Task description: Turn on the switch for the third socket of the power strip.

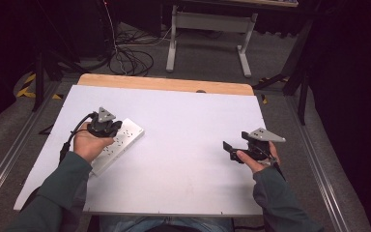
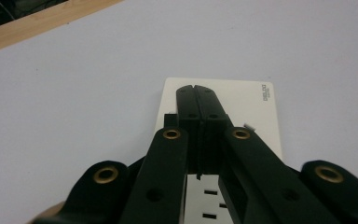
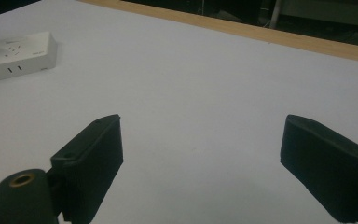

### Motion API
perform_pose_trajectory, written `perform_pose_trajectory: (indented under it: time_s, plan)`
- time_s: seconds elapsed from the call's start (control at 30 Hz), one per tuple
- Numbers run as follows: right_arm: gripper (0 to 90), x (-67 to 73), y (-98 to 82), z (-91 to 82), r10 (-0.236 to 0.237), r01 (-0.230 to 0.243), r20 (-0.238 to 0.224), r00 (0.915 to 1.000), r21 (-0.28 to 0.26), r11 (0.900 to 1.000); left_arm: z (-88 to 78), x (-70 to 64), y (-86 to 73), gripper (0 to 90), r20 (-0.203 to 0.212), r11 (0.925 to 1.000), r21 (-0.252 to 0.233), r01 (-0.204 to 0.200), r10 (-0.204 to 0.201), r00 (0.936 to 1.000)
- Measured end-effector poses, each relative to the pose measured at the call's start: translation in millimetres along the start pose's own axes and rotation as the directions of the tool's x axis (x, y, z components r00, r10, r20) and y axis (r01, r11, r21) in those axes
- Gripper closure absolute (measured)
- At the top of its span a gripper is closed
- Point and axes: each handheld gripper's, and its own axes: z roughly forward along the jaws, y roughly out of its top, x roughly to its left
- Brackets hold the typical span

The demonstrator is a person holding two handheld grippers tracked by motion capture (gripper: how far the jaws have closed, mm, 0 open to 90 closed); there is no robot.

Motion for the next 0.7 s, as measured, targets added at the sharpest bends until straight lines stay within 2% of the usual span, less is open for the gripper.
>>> perform_pose_trajectory:
  time_s: [0.27, 0.3, 0.4, 0.6, 0.7]
  plan:
    - [13.5, 0.2, -0.1, -0.1, 0.005, -0.005, 0.003, 1.0, 0.001, 1.0, 8.3, 0.2, 2.6, 90.0, -0.013, 0.9992, 0.04, -0.006, 0.007, 0.9999]
    - [13.5, 0.1, -0.1, -0.4, 0.005, -0.005, 0.003, 1.0, 0.001, 1.0, 9.4, -0.1, 2.9, 90.0, -0.002, 0.9988, 0.049, -0.007, 0.007, 1.0]
    - [13.5, 0.0, -0.2, -0.7, 0.005, -0.005, 0.003, 1.0, 0.001, 1.0, 11.4, -0.6, 3.1, 90.0, -0.005, 0.9981, 0.062, -0.007, 0.007, 1.0]
    - [13.5, 0.0, -0.3, -0.8, 0.005, -0.005, 0.003, 1.0, 0.001, 1.0, 13.1, 1.0, 2.5, 90.0, -0.019, 0.9965, 0.084, 0.003, -0.002, 0.9998]
    - [13.5, -0.2, -0.3, -0.7, 0.002, -0.002, 0.002, 1.0, 0.002, 1.0, 14.5, 0.8, 2.5, 90.0, -0.01, 0.9956, 0.094, -0.001, 0.002, 0.9999]
